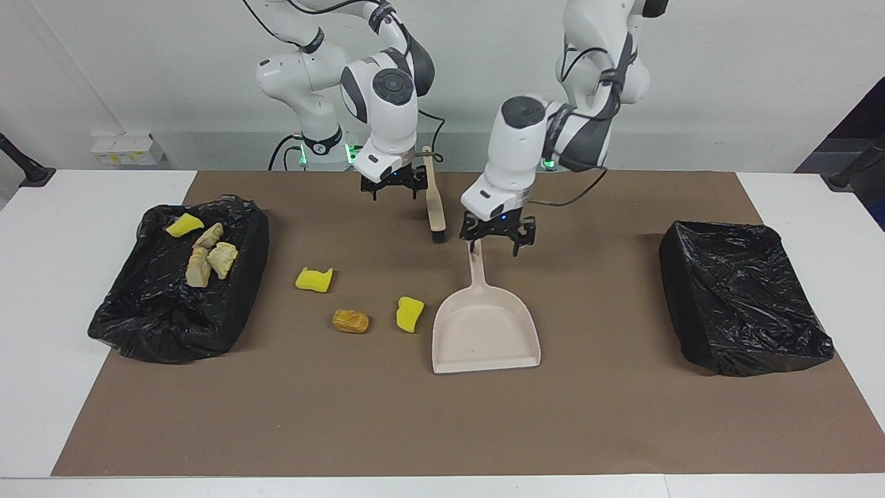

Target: Sweep and dump trash in bin

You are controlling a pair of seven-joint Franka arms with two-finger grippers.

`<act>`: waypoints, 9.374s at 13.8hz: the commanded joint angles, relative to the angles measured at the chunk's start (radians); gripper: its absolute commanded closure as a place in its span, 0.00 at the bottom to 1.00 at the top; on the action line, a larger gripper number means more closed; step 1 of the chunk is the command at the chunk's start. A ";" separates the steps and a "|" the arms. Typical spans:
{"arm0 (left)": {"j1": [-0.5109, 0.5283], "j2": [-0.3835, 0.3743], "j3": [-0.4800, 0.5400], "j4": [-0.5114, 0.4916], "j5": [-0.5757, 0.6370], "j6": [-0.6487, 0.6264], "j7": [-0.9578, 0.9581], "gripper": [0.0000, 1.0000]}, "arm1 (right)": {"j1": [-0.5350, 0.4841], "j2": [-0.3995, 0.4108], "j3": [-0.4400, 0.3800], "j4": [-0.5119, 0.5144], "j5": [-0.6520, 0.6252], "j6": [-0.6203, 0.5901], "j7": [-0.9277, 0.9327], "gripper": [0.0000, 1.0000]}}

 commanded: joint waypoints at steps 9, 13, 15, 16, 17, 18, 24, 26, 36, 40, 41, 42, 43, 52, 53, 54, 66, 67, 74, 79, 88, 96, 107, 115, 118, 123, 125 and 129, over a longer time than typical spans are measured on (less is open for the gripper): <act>-0.045 0.065 0.020 0.009 0.020 0.054 -0.086 0.00 | 0.053 -0.113 0.004 -0.120 0.118 0.031 -0.021 0.00; -0.047 0.066 0.020 0.002 0.020 0.047 -0.120 0.54 | 0.091 -0.111 0.004 -0.140 0.168 0.047 0.010 0.01; -0.044 0.066 0.023 0.002 0.020 0.041 -0.121 0.87 | 0.120 -0.113 0.004 -0.140 0.191 0.048 0.048 0.01; -0.036 0.066 0.024 0.002 0.020 0.039 -0.121 0.95 | 0.136 -0.102 0.004 -0.140 0.196 0.059 0.077 0.02; -0.031 0.068 0.028 0.005 0.020 0.041 -0.118 0.99 | 0.160 -0.095 0.004 -0.140 0.196 0.058 0.090 0.03; -0.027 0.062 0.031 0.012 0.022 0.045 -0.103 1.00 | 0.165 -0.092 0.004 -0.140 0.196 0.059 0.106 0.07; 0.079 -0.004 0.032 0.034 0.067 -0.017 0.218 1.00 | 0.257 0.003 0.004 -0.158 0.198 0.166 0.223 0.21; 0.125 -0.003 0.032 0.035 0.065 -0.033 0.473 1.00 | 0.275 0.052 0.004 -0.158 0.198 0.194 0.231 0.24; 0.196 0.002 0.032 0.025 0.054 -0.133 1.230 1.00 | 0.266 0.025 0.004 -0.148 0.233 0.081 0.200 1.00; 0.141 0.007 0.029 0.025 0.068 -0.142 1.244 1.00 | 0.231 0.024 0.001 -0.110 0.233 0.074 0.202 1.00; 0.134 0.007 0.029 0.023 0.068 -0.147 1.242 1.00 | 0.216 0.025 0.001 -0.079 0.233 0.047 0.202 1.00; 0.101 -0.004 0.031 -0.001 0.071 -0.131 1.242 1.00 | 0.206 0.028 -0.001 -0.050 0.231 0.012 0.200 1.00; 0.087 -0.007 0.031 -0.007 0.073 -0.128 1.242 1.00 | 0.194 0.027 -0.004 -0.025 0.221 -0.023 0.199 1.00; 0.068 -0.042 0.031 -0.067 0.086 -0.122 1.236 1.00 | -0.129 0.102 -0.004 0.147 -0.048 -0.185 0.114 1.00; 0.068 -0.047 0.031 -0.078 0.086 -0.121 1.236 1.00 | -0.181 0.103 -0.004 0.133 -0.063 -0.186 0.117 1.00; 0.068 -0.050 0.031 -0.080 0.086 -0.120 1.236 1.00 | -0.227 0.094 -0.004 0.115 -0.078 -0.188 0.116 1.00; 0.062 -0.075 0.031 -0.127 0.086 -0.107 1.236 1.00 | -0.344 0.124 0.001 -0.067 -0.083 0.061 0.114 1.00; 0.062 -0.075 0.029 -0.127 0.086 -0.101 1.236 1.00 | -0.338 0.152 0.002 -0.018 -0.083 0.050 0.111 1.00; 0.070 -0.076 0.029 -0.138 0.085 -0.087 1.236 1.00 | -0.297 0.299 0.005 0.150 -0.083 0.068 -0.134 1.00; 0.076 -0.084 0.029 -0.158 0.085 -0.070 1.236 1.00 | -0.180 0.332 0.030 0.190 -0.043 0.074 -0.211 1.00; 0.079 -0.087 0.029 -0.166 0.083 -0.045 1.235 1.00 | -0.197 0.301 0.052 0.337 0.136 -0.105 -0.358 1.00; 0.081 -0.087 0.029 -0.173 0.083 -0.022 1.232 1.00 | -0.332 0.323 0.050 0.401 -0.164 -0.114 -0.360 1.00; 0.082 -0.089 0.029 -0.184 0.082 -0.013 1.230 1.00 | -0.188 0.522 0.062 0.457 -0.088 0.074 -0.363 1.00; 0.130 -0.085 0.029 -0.182 0.083 -0.013 1.303 1.00 | -0.223 0.464 0.128 0.470 0.058 -0.068 -0.519 1.00; 0.180 -0.087 0.031 -0.167 0.083 -0.033 1.463 1.00 | -0.301 0.412 0.125 0.480 0.052 -0.140 -0.516 1.00; 0.378 -0.225 0.031 -0.167 0.083 -0.120 1.768 1.00 | -0.332 0.356 0.120 0.472 0.033 -0.199 -0.440 1.00; 0.503 -0.288 0.031 -0.167 0.083 -0.128 1.923 1.00 | -0.297 0.323 0.125 0.425 0.030 -0.179 -0.314 1.00; 0.749 -0.289 0.034 -0.091 0.083 -0.136 1.959 1.00 | -0.150 0.312 0.124 0.365 0.024 -0.121 -0.095 1.00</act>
